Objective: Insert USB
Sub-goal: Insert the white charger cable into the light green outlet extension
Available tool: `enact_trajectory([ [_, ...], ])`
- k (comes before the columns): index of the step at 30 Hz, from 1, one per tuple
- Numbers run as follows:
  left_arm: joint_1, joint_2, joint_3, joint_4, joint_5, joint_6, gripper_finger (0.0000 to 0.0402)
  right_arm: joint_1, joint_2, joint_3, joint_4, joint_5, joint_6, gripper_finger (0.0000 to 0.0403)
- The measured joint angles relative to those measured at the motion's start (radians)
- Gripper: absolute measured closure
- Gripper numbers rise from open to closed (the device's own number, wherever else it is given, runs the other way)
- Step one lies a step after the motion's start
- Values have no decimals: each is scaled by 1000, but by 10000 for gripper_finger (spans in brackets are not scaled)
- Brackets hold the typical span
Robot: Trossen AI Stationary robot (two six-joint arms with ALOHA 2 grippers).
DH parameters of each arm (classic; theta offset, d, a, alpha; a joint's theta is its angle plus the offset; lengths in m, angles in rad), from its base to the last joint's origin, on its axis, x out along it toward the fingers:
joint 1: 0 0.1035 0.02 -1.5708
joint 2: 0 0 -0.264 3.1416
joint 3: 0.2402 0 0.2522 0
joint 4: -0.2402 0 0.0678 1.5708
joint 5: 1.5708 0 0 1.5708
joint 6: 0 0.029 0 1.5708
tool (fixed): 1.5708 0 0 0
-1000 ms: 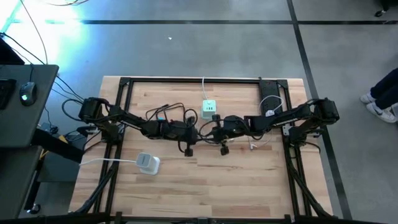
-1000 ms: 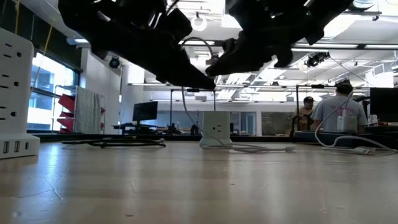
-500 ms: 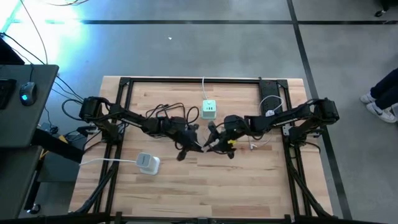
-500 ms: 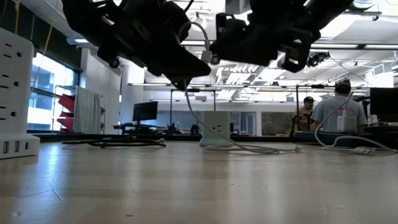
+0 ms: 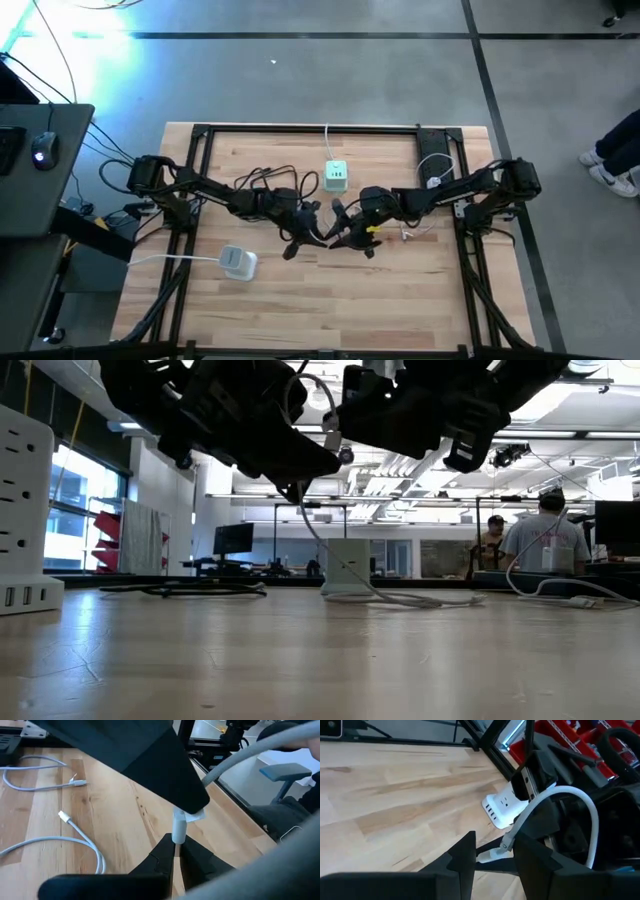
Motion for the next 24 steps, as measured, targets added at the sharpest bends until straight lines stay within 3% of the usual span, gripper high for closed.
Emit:
enact_trajectory([
  [7,2,0,0,-14,50,-32,401,-7,8,2,13,10,37,292],
  [10,15,0,0,-29,125,-34,402,-6,28,20,0,11,81,292],
  [24,65,3,0,-134,237,-115,401,21,67,46,23,53,-38,292],
])
